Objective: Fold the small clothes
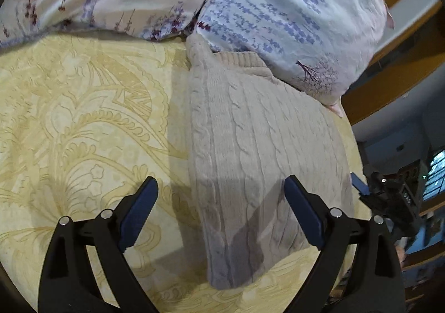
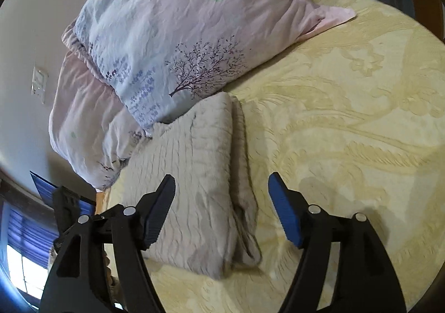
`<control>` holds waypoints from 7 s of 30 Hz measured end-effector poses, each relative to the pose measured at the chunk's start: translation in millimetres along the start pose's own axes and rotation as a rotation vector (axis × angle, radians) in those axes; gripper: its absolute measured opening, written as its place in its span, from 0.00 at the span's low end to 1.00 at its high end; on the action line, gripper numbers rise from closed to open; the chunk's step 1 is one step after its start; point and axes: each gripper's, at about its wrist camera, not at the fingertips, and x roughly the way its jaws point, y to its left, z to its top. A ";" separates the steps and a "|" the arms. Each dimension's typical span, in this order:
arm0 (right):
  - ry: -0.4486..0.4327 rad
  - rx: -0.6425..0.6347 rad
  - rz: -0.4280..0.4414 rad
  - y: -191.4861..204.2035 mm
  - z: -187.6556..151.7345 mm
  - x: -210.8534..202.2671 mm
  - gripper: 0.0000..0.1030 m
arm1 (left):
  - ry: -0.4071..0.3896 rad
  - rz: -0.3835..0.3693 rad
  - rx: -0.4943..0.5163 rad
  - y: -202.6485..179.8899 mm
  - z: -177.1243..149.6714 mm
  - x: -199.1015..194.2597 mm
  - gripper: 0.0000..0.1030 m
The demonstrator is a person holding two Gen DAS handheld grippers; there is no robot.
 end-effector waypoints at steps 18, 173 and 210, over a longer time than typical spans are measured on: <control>0.181 0.057 0.134 -11.1 15.4 61.5 0.69 | 0.040 -0.171 -0.077 2.1 24.8 35.1 0.86; 0.055 -0.555 -0.446 154.8 -179.3 61.0 0.99 | -0.166 0.458 0.205 51.0 -131.7 -47.6 0.98; 0.056 -0.558 -0.444 154.5 -179.7 60.9 0.99 | -0.161 0.463 0.195 50.4 -130.7 -47.8 0.98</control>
